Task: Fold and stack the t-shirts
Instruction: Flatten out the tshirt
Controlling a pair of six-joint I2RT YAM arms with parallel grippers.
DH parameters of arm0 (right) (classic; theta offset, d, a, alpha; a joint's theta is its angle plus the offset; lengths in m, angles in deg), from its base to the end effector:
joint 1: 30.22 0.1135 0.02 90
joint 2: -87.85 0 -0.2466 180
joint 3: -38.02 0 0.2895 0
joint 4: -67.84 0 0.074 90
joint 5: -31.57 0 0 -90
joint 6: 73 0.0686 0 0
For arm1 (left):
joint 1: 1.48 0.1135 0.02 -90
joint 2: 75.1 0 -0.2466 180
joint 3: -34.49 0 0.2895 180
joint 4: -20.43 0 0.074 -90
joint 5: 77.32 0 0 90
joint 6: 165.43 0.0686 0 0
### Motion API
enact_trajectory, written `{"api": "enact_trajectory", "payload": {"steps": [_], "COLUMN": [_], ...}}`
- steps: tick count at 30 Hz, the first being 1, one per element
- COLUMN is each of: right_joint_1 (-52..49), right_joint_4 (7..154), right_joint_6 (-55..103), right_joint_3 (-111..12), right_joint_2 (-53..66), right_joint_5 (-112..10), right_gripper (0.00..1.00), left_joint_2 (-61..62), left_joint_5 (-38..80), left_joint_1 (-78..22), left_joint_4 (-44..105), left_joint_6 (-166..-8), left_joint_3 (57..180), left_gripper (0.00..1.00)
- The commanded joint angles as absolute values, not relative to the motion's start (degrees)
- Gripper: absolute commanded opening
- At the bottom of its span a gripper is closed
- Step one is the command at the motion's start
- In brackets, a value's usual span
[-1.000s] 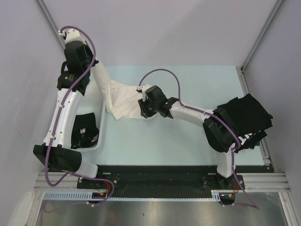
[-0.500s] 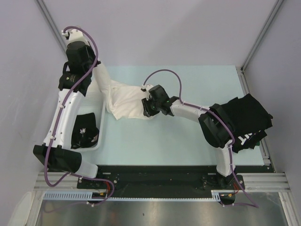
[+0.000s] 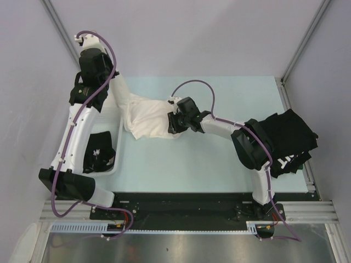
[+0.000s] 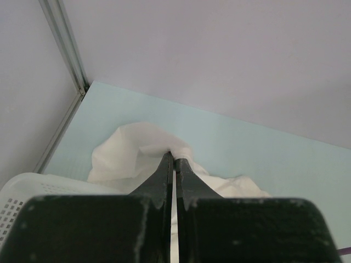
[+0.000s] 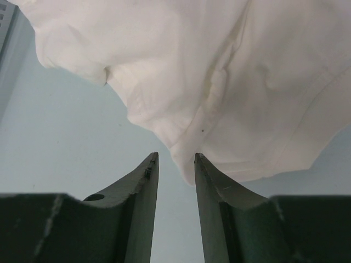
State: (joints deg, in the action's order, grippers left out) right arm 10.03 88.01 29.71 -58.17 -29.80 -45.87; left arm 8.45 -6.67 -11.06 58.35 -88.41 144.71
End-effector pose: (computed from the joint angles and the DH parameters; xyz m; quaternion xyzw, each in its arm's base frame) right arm 0.3790 0.3404 0.1324 -0.2594 0.8700 0.2709 0.3200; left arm 0.3854 -0.0420 0.4614 -0.1292 0.7585 0.0051 0.6387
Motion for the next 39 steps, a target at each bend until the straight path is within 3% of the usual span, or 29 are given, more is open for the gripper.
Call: {"api": "enact_trajectory", "payload": {"steps": [1, 39], "right_joint_1": [10.3, 10.4], "right_joint_4": [86.0, 83.3], "right_joint_6": [31.1, 32.0], "right_joint_3": [-59.3, -62.3], "right_joint_2": [-29.7, -36.5], "right_joint_5": [-44.4, -42.9], "right_gripper": [0.38, 0.4], "left_joint_2": [7.2, 5.6], "left_joint_5": [-7.9, -8.8], "left_joint_1": [-11.4, -11.8], "left_joint_4": [57.4, 58.3], "left_joint_6": [-87.4, -86.3], "left_joint_3": [147.1, 145.4], "left_gripper": [0.0, 0.0]}}
